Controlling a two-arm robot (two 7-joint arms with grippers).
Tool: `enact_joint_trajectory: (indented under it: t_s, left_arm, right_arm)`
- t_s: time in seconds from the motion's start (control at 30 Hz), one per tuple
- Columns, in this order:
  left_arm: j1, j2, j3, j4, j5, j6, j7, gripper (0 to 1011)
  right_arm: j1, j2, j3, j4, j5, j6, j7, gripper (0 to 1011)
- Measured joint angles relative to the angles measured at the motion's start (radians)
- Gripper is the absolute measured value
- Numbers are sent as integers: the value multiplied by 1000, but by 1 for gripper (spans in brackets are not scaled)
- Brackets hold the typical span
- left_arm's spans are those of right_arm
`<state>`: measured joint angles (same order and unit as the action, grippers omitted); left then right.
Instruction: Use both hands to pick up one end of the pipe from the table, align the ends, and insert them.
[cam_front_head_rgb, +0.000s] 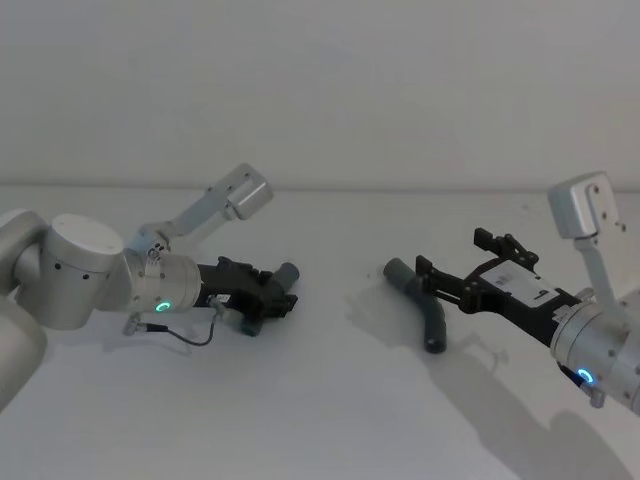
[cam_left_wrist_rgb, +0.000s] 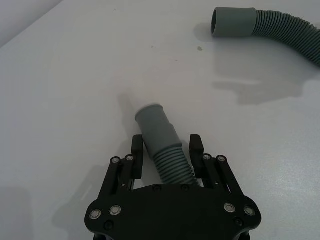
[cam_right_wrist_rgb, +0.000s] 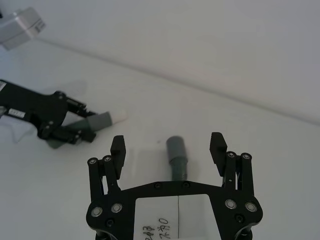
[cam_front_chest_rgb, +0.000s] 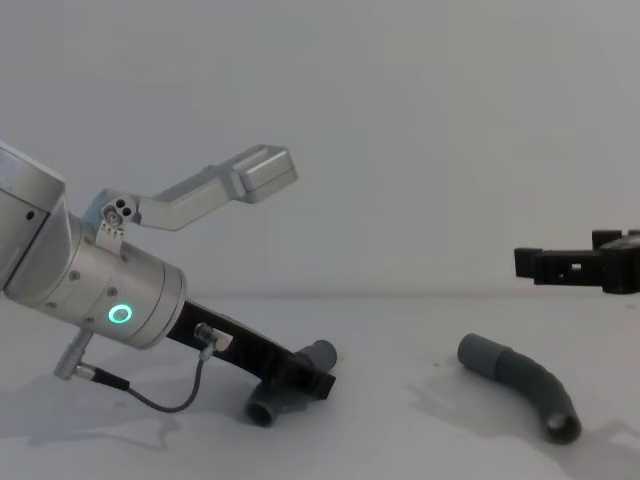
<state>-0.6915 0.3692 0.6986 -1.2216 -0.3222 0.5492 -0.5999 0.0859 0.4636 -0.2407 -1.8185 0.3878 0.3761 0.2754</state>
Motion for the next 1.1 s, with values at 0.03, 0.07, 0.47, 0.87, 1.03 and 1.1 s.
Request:
enact_joint_trajectory:
  t_s: [0.03, 0.07, 0.47, 0.87, 1.03, 1.1]
  left_arm:
    - [0, 0, 0, 0, 0, 0, 0, 552]
    - [0, 0, 0, 0, 0, 0, 0, 544]
    - [0, 0, 0, 0, 0, 1, 0, 458]
    - [0, 0, 0, 0, 0, 1, 0, 386]
    - [0, 0, 0, 0, 0, 1, 0, 374]
    - [0, 0, 0, 0, 0, 1, 0, 371]
  right_arm:
    - [4, 3, 0, 0, 7, 17, 7, 1001]
    - [8, 6, 0, 0, 11, 26, 11, 1001]
    - [103, 70, -21, 36, 77, 195, 122, 1001]
    - [196, 101, -78, 106, 57, 217, 168, 1002]
    - [231, 103, -108, 146, 33, 208, 168, 1002]
    - [239, 103, -114, 155, 27, 207, 168, 1001]
